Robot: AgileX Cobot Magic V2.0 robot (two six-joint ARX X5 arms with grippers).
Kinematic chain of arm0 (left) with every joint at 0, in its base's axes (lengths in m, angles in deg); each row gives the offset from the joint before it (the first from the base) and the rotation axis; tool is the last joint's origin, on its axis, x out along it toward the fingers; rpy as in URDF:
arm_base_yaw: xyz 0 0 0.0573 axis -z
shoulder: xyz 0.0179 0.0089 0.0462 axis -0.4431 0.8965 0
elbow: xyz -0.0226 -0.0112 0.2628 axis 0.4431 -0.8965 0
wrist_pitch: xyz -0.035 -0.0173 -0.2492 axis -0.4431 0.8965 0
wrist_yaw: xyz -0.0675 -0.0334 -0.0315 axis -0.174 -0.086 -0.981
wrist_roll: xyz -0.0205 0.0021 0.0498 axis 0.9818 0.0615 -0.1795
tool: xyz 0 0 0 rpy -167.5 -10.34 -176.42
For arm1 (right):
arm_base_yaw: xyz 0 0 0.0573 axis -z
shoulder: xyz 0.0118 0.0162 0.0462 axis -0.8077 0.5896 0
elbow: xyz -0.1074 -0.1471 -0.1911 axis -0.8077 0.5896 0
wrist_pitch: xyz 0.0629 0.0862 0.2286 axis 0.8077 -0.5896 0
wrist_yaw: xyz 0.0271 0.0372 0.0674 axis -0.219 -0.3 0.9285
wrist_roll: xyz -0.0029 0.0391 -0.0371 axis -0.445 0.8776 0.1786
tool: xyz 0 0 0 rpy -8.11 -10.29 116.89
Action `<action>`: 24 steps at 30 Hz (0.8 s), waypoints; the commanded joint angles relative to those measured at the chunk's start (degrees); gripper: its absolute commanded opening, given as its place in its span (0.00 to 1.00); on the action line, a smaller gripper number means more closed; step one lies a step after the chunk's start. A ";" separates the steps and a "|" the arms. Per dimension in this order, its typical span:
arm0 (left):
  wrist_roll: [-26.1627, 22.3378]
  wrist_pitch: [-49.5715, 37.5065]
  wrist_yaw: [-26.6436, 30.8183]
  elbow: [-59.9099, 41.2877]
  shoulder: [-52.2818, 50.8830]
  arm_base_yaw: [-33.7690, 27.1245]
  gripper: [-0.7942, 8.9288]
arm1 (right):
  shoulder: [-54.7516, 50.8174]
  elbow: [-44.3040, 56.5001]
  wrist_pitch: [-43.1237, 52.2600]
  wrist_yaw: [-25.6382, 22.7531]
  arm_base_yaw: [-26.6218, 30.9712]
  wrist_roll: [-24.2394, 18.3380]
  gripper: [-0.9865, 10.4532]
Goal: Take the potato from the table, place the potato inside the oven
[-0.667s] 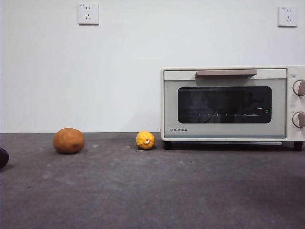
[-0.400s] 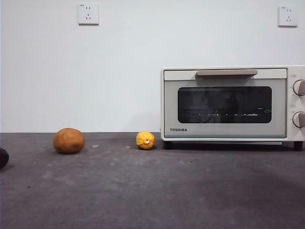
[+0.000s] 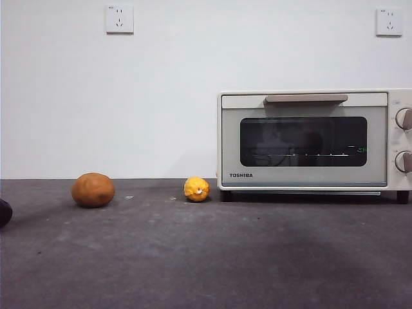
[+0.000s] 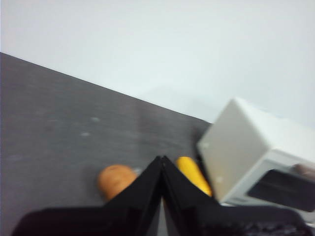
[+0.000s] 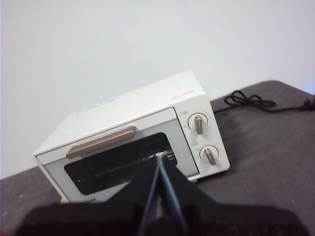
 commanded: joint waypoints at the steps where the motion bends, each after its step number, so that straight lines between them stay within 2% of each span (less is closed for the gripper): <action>1: 3.04 -3.06 -4.13 4.94 6.95 1.01 0.08 | 2.56 -4.44 -3.23 -0.02 0.04 0.61 0.09; 6: 4.83 -5.97 -11.67 15.34 19.93 5.29 0.08 | 7.61 -11.98 -5.27 -0.07 0.04 0.61 0.09; 13: 3.85 -3.21 -17.22 34.23 37.66 12.96 0.08 | 13.79 -19.47 -8.94 0.02 0.04 -0.22 0.09; 20: -1.27 8.70 -18.23 54.95 52.78 19.06 0.08 | 19.82 -27.26 -14.43 0.44 0.04 -5.77 0.09; 24: -3.58 14.12 -18.67 65.37 60.59 21.66 0.08 | 22.71 -30.97 -14.58 4.52 0.04 -11.17 0.09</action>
